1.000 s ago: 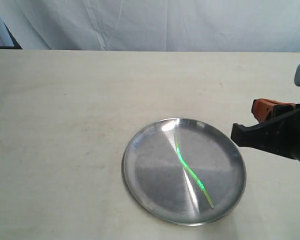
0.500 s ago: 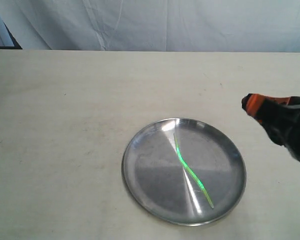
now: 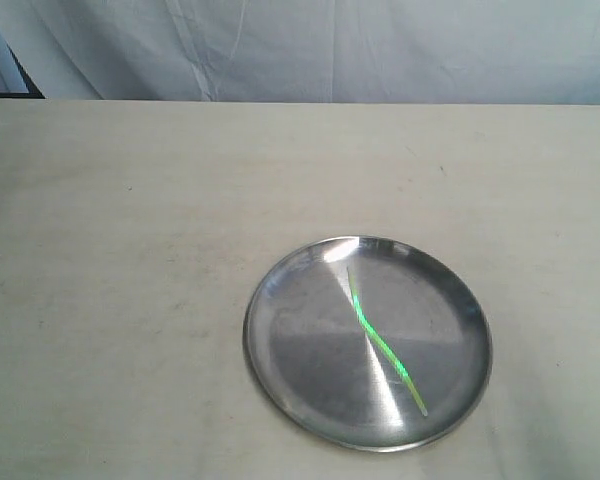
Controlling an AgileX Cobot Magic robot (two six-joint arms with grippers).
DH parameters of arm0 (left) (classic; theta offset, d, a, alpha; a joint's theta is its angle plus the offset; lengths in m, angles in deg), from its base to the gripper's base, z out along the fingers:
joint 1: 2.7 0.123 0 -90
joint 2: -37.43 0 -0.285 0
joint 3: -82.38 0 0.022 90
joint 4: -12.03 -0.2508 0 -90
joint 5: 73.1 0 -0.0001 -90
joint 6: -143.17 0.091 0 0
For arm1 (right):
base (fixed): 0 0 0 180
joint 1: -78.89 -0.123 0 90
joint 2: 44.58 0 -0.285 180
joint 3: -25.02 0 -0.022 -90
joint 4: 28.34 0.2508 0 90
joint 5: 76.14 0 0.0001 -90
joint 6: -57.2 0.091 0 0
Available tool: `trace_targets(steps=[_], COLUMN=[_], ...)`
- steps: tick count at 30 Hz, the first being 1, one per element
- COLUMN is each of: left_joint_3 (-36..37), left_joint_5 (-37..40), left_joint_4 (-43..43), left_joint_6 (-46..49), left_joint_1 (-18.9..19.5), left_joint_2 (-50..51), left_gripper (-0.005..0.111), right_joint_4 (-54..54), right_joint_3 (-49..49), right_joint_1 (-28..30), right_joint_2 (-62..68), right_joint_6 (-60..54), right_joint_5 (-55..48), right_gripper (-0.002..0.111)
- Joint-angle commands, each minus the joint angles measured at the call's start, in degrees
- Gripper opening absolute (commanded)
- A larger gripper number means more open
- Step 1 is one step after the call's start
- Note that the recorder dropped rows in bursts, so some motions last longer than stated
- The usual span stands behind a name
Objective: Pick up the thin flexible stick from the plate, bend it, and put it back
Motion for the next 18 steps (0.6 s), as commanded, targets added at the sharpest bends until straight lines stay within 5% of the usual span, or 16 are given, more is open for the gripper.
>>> trace_targets(steps=[1, 18], left_joint_3=[0.33, 0.33], left_joint_5=[0.59, 0.70], left_joint_4=[0.35, 0.35], left_joint_6=[0.02, 0.02], left_joint_1=[-0.01, -0.01], left_joint_2=[-0.20, -0.20], left_gripper=[0.028, 0.028], right_joint_4=[-0.64, -0.64], right_joint_3=[-1.36, -2.07], right_joint_1=[5.14, 5.01], right_joint_2=[-0.59, -0.14], right_joint_6=[2.70, 12.72], right_joint_5=[-3.96, -5.67], right_gripper=[0.000, 0.000])
